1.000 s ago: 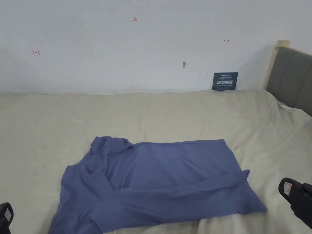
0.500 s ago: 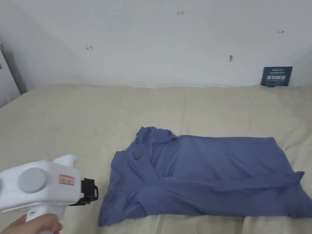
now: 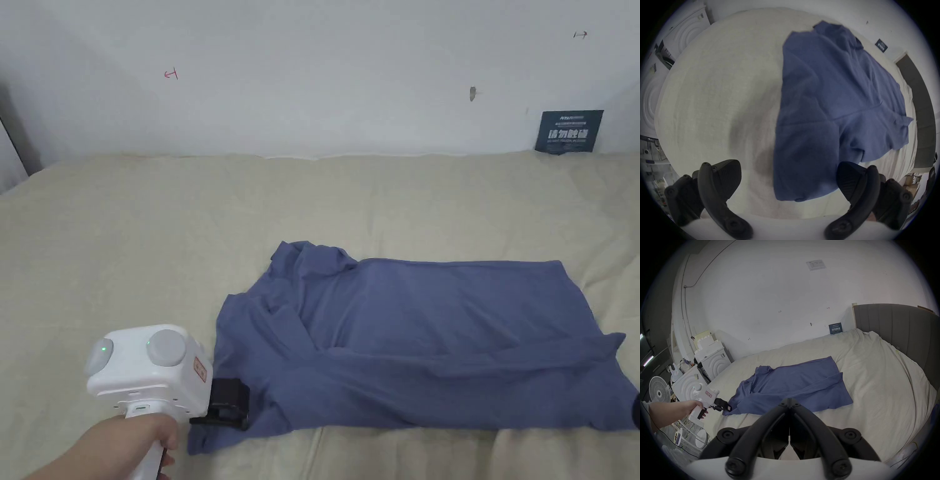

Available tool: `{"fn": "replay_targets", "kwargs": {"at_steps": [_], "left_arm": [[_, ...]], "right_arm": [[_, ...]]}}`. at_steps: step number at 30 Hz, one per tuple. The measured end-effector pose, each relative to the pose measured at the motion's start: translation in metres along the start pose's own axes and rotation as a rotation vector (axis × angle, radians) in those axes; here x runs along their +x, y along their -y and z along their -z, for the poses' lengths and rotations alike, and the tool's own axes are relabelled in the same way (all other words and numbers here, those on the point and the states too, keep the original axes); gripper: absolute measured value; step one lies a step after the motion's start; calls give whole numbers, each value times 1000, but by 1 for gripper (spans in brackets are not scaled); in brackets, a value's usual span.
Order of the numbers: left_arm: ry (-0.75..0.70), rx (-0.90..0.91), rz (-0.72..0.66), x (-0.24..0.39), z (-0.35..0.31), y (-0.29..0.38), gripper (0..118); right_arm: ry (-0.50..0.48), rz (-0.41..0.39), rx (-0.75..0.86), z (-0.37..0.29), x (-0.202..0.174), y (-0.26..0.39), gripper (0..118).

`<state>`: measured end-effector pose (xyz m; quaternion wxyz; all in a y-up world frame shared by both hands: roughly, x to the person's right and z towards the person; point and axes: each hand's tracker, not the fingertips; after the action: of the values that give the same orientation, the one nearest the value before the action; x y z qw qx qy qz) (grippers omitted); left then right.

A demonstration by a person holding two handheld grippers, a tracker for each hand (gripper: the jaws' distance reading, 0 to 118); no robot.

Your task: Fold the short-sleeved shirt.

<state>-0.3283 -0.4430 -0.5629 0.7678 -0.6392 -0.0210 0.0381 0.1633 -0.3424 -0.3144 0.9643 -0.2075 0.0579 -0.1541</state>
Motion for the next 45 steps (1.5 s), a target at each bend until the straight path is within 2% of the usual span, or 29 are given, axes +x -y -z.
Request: {"fn": "replay_targets", "kwargs": {"at_steps": [1,2,3,5,6,7,8,10,14,17,19,22,23,24,25,26,28,30,32,34,36,38,39,42,44,45], "left_arm": [[-3,-8,11,4,2,1,109],[8,2,42,9,1,4,85],[5,19,83,14,-1,4,68],[-108,40,131,21,-2,5,48],[-66,40,124,20,-2,4,36],[-62,49,121,20,-3,1,18],[-53,83,105,18,-7,-1,7],[2,124,44,17,-15,-2,7],[-52,80,161,21,-15,-1,7],[-51,91,174,24,-18,0,7],[-49,94,178,26,-20,2,7],[-50,101,184,26,-22,5,7],[-46,99,180,27,-23,7,7],[-43,97,177,27,-23,8,7],[-41,97,176,27,-24,9,7],[-39,99,175,28,-24,10,7],[-32,120,169,26,-28,11,7],[-25,119,163,26,-29,11,7],[-16,102,160,24,-27,9,7],[-20,101,163,25,-26,10,7],[-23,109,163,24,-24,8,7],[-19,109,151,23,-22,8,7],[-14,102,146,22,-20,7,7],[-12,97,148,22,-19,7,7],[-10,95,147,21,-19,5,7],[-11,96,146,21,-19,5,7]], "right_arm": [[-2,5,-6,1,1,0,1],[-10,14,-13,1,1,1,1],[-17,25,-18,2,0,2,1],[-21,29,-27,4,0,5,1],[-19,24,-33,6,-2,6,1],[-18,18,-38,6,-4,8,1],[-17,11,-42,7,-4,10,1],[-16,3,-50,6,-11,10,1],[-22,7,-34,7,-5,-3,1],[71,94,-56,28,25,-37,1],[110,113,-177,58,52,-63,1],[177,92,-506,123,83,-83,1],[198,76,-583,143,93,-84,7],[220,69,-616,157,100,-81,32],[280,43,-656,171,105,-78,71],[333,26,-709,186,117,-73,103],[391,21,-730,202,125,-70,100],[423,84,-742,214,136,-65,100],[381,139,-777,223,144,-59,100],[393,137,-814,232,148,-51,96],[411,100,-824,236,146,-45,67],[446,17,-847,237,137,-40,37],[444,-22,-837,235,133,-40,30],[433,-60,-840,234,123,-39,12],[418,-76,-839,232,120,-42,10],[390,-55,-835,231,119,-45,10]]}}
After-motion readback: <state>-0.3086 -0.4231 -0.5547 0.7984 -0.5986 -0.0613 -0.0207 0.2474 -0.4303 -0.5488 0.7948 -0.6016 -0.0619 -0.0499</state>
